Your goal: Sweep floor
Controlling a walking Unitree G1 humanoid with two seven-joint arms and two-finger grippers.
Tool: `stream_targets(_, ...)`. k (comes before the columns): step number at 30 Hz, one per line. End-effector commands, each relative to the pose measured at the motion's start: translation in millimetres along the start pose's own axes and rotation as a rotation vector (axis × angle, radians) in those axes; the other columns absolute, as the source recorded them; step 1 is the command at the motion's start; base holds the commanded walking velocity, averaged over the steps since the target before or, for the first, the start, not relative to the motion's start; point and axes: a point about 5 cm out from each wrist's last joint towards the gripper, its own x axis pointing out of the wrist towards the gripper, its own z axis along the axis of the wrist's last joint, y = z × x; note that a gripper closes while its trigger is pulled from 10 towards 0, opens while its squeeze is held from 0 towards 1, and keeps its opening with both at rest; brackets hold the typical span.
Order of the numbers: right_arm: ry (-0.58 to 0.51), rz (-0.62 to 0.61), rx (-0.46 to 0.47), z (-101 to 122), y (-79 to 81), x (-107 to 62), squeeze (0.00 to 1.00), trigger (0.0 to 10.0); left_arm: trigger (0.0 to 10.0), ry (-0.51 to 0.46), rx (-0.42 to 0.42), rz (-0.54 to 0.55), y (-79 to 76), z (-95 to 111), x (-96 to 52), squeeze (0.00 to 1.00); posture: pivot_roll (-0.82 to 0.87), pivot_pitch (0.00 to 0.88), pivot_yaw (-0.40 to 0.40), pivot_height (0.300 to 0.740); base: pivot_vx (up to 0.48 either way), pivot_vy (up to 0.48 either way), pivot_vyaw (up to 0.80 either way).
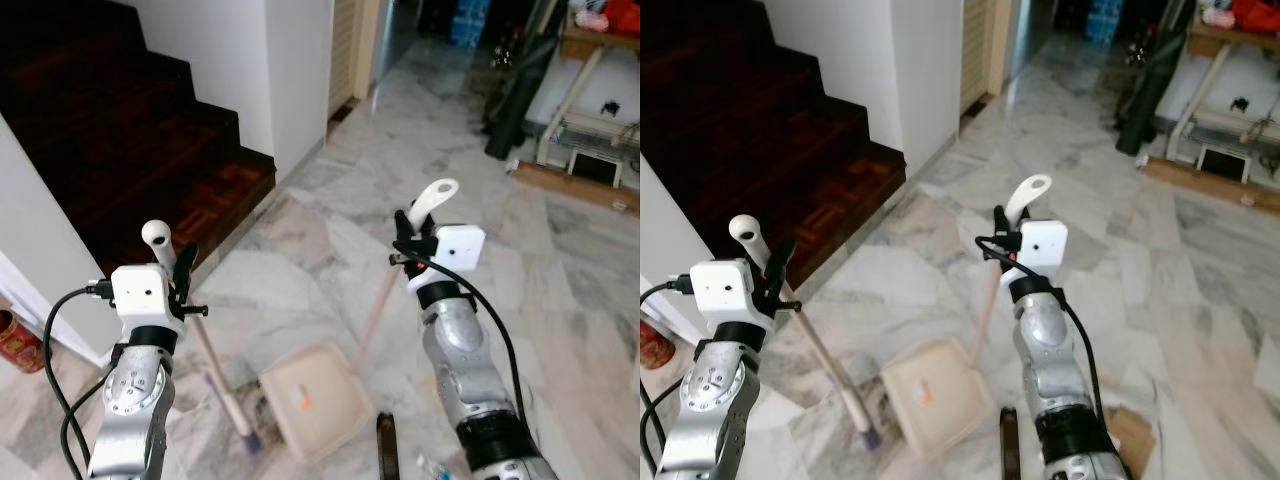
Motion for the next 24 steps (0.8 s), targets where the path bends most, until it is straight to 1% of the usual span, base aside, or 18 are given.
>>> stream_targets(1, -0.061, 0.005, 0.019, 13.1, 3.9, 4.7, 0.00, 10.0, 10.0, -0.036, 0.036, -0.001, 4.7, 8.7, 3.5, 0.00, 0.00, 0.039, -0.009, 0.740, 0.326, 0.000, 0.00)
stream_targets(3, -0.061, 0.004, 0.019, 13.0, 3.7, 4.5, 0.00, 10.0, 10.0, -0.036, 0.036, -0.001, 4.7, 8.8, 3.6, 0.00, 0.00, 0.039, -0.009, 0.740, 0.326, 0.000, 0.00)
stream_targets(4, -0.062, 0.003, 0.019, 12.8, 3.7, 3.8, 0.00, 10.0, 10.0, -0.038, 0.038, -0.013, 4.9, 9.0, 4.1, 0.00, 0.00, 0.024, -0.001, 0.740, 0.000, 0.000, 0.00)
stream_targets(13, -0.057, -0.014, 0.011, 11.7, 1.0, 3.5, 0.00, 10.0, 10.0, -0.027, 0.012, -0.057, -0.9, 8.6, 7.8, 0.00, 0.00, 0.018, 0.002, 0.740, 0.000, 0.000, 0.00)
stream_targets(18, -0.043, -0.029, 0.030, 11.7, 0.2, 5.4, 0.00, 10.0, 10.0, -0.029, 0.008, -0.055, -0.8, 9.4, 10.2, 0.00, 0.00, 0.036, 0.001, 0.740, 0.000, 0.308, 0.00)
stream_targets(23, -0.042, -0.036, 0.038, 11.3, -0.4, 4.9, 0.00, 10.0, 10.0, -0.026, 0.002, -0.053, -0.6, 8.9, 8.7, 0.00, 0.00, 0.045, -0.002, 0.740, 0.000, 0.343, -0.76)
stream_targets(24, -0.048, -0.035, 0.030, 12.1, -0.2, 4.9, 0.00, 10.0, 10.0, -0.025, 0.001, -0.052, -0.5, 9.0, 8.7, 0.00, 0.00, 0.047, -0.001, 0.740, 0.000, 0.341, 0.00)
